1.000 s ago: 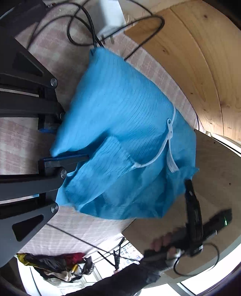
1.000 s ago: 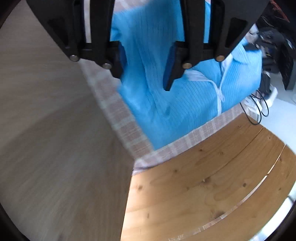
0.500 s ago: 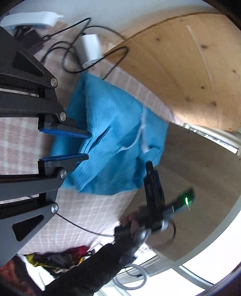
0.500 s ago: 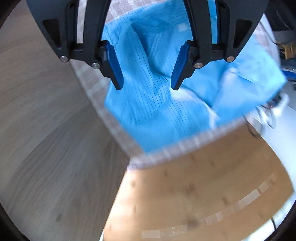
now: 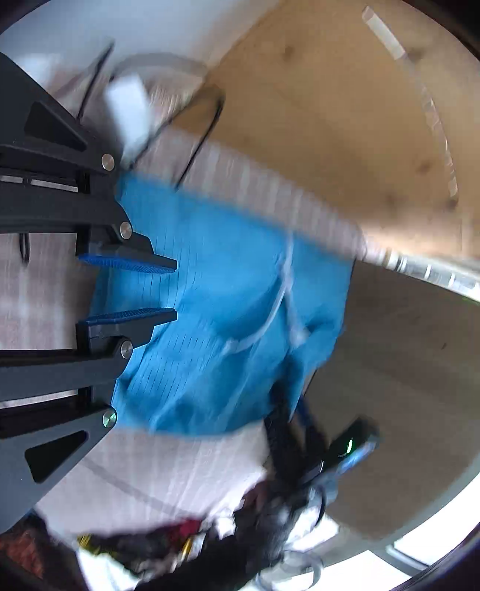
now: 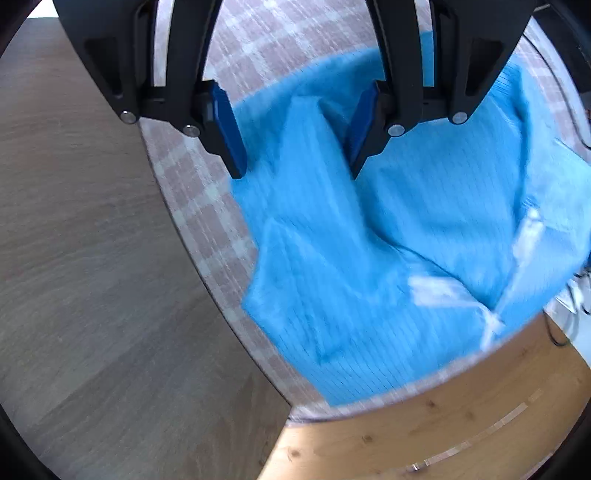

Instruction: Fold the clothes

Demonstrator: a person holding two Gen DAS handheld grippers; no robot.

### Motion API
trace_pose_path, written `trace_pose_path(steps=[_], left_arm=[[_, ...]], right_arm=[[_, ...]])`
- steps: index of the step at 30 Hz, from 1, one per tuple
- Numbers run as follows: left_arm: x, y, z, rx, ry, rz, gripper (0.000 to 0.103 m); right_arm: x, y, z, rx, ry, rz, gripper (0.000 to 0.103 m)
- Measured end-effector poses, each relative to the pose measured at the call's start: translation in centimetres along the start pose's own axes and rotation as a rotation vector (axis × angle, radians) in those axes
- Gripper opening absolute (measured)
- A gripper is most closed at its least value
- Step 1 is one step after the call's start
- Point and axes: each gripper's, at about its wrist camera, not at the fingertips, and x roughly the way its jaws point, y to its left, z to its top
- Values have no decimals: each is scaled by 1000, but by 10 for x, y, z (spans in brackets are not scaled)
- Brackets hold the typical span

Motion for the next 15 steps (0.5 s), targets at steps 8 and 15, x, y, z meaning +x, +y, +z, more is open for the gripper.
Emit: trace_pose_path(steps=[8, 15], left_arm=[[67, -10, -20, 72, 125, 19, 18], [68, -19, -17, 130, 130, 58, 19]], right_arm=[[-57, -7, 14, 113, -187, 187, 53], [-25, 18, 80, 167, -256, 128, 53]])
